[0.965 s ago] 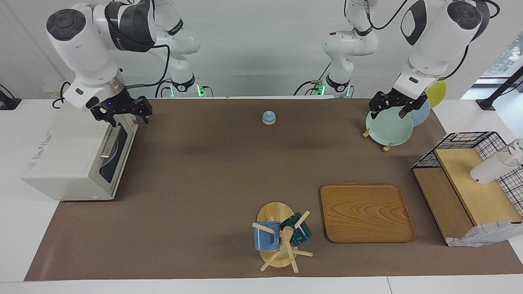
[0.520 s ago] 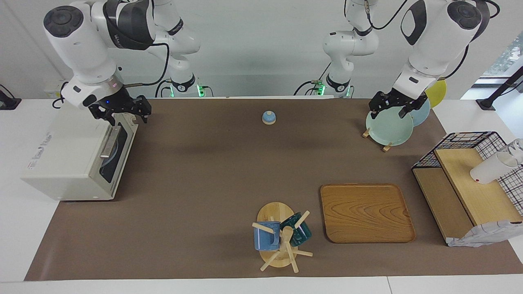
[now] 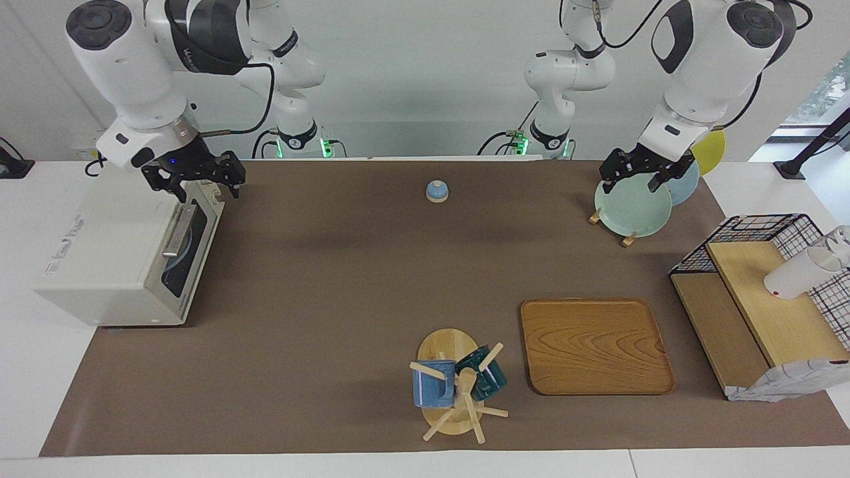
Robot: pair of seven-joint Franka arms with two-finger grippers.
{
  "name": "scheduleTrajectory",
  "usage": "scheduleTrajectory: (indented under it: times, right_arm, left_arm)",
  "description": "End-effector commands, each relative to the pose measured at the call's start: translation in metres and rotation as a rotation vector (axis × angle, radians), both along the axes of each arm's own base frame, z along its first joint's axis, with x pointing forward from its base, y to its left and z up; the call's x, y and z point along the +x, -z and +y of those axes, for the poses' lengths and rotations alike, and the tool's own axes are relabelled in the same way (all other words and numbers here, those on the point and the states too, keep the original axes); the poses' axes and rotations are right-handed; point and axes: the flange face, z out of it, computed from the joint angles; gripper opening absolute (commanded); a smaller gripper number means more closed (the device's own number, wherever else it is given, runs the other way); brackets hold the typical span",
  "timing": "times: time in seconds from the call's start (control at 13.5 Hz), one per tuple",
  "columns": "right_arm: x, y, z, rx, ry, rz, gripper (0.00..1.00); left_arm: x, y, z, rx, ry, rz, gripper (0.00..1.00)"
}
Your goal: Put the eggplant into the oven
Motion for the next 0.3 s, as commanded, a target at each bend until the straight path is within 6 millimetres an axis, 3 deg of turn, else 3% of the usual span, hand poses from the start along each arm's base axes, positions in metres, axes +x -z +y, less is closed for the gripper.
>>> scheduleTrajectory:
  times: [0.0, 0.22]
  right_arm:
    - [-0.0017, -0.0054, 0.004, 0.022, 0.025, -0.005, 1.0]
    - [-0.0021, -0.0063, -0.0026, 0.023, 0.036, -0.006, 1.0]
  left_arm:
    - [-0.0057, -0.0059, 0.0013, -0.01, -0.004, -0.001, 1.0]
    - [-0.0057, -0.0059, 0.0013, -0.01, -0.004, -0.001, 1.0]
